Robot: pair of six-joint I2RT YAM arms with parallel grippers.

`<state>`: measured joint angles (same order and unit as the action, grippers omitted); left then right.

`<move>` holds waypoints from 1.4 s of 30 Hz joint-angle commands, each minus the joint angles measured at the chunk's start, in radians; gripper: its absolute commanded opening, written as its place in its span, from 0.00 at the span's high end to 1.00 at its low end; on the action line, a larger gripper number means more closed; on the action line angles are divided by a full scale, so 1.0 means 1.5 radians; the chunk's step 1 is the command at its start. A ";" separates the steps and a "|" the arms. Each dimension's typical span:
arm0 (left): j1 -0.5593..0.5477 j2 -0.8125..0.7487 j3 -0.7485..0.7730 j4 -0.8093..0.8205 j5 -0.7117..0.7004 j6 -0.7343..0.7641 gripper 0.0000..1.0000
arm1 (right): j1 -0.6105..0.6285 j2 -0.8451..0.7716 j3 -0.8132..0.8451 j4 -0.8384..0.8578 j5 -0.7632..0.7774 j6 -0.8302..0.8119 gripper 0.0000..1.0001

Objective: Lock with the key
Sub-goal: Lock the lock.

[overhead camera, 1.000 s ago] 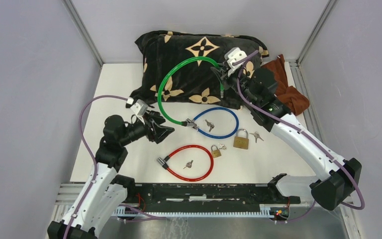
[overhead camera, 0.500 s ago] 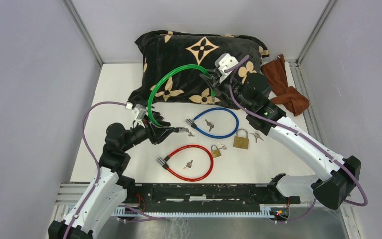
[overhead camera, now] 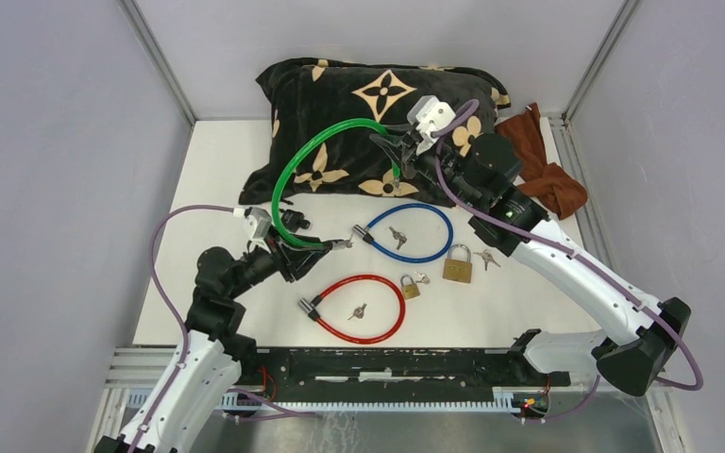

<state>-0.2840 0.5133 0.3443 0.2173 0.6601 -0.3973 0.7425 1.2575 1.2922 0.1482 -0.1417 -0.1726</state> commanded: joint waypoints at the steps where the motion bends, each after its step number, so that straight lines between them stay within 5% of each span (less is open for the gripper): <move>1: -0.002 -0.014 -0.014 0.029 0.008 -0.011 0.65 | 0.019 -0.027 0.060 0.061 -0.011 0.026 1.00; 3: -0.001 -0.019 -0.003 0.039 -0.002 -0.010 0.95 | 0.026 -0.028 0.064 0.059 -0.009 0.023 1.00; 4: -0.002 -0.023 0.011 0.043 -0.008 -0.011 0.98 | 0.029 -0.028 0.065 0.055 -0.007 0.020 1.00; 10: -0.002 -0.038 0.070 0.085 -0.003 -0.051 0.98 | 0.036 -0.044 0.056 0.086 -0.050 0.083 1.00; 15: 0.033 -0.090 0.074 0.227 -0.021 -0.125 0.98 | 0.111 -0.060 -0.023 0.291 -0.080 0.240 1.00; 19: 0.097 -0.173 0.040 0.282 -0.097 -0.259 0.98 | 0.209 -0.017 -0.019 0.407 -0.080 0.208 1.00; 29: 0.187 -0.312 -0.056 0.319 -0.128 -0.398 0.98 | 0.291 0.138 0.188 0.334 -0.097 0.098 1.00; 42: 0.232 -0.328 -0.063 0.304 -0.142 -0.460 0.98 | 0.300 0.164 0.177 0.323 -0.066 0.040 1.00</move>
<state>0.0513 0.0254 0.2543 0.6731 0.4805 -1.0119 1.1767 1.4937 1.5085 0.5449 -0.2272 -0.1070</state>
